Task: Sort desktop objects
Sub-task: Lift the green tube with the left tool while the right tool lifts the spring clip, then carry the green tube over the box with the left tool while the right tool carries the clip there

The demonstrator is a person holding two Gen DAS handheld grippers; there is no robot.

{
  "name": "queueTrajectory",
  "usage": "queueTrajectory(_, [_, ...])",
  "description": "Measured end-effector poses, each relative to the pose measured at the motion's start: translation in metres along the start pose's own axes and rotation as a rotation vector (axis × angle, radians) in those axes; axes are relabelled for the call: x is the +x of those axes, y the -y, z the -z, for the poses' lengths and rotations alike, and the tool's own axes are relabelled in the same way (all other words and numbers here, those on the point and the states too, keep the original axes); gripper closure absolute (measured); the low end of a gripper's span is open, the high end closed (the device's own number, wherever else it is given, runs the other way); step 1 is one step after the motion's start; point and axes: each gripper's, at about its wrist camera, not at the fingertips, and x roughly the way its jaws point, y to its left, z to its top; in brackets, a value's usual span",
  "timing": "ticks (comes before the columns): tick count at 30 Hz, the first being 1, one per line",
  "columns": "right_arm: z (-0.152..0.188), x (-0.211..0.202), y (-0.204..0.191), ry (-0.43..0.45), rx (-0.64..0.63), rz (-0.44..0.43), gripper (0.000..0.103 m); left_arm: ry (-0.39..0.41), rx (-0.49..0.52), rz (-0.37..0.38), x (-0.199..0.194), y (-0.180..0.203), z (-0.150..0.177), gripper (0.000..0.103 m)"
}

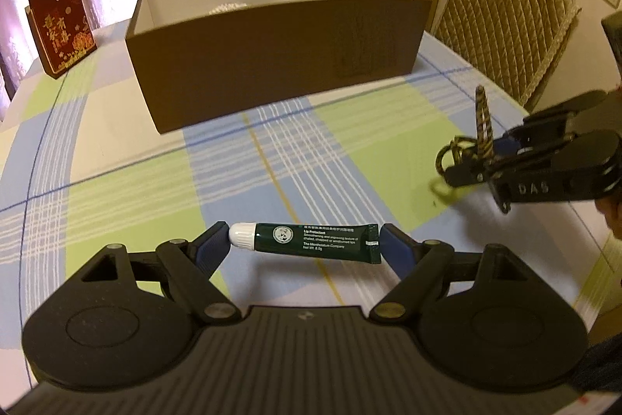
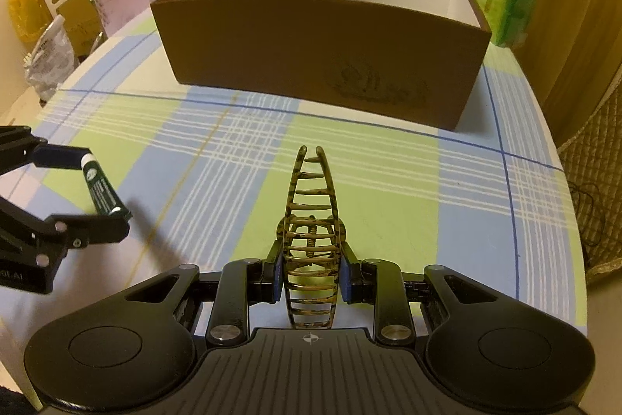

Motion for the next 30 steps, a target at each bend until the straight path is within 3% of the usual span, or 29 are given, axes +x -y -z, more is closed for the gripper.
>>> queueTrajectory(17, [-0.029, -0.002, 0.003, -0.003, 0.093, -0.103, 0.079, 0.064, 0.004, 0.041, -0.012, -0.018, -0.043, 0.022])
queueTrajectory(30, [-0.080, -0.015, 0.019, 0.074, 0.132, -0.172, 0.079, 0.153, -0.001, 0.063, -0.014, -0.048, -0.097, 0.022])
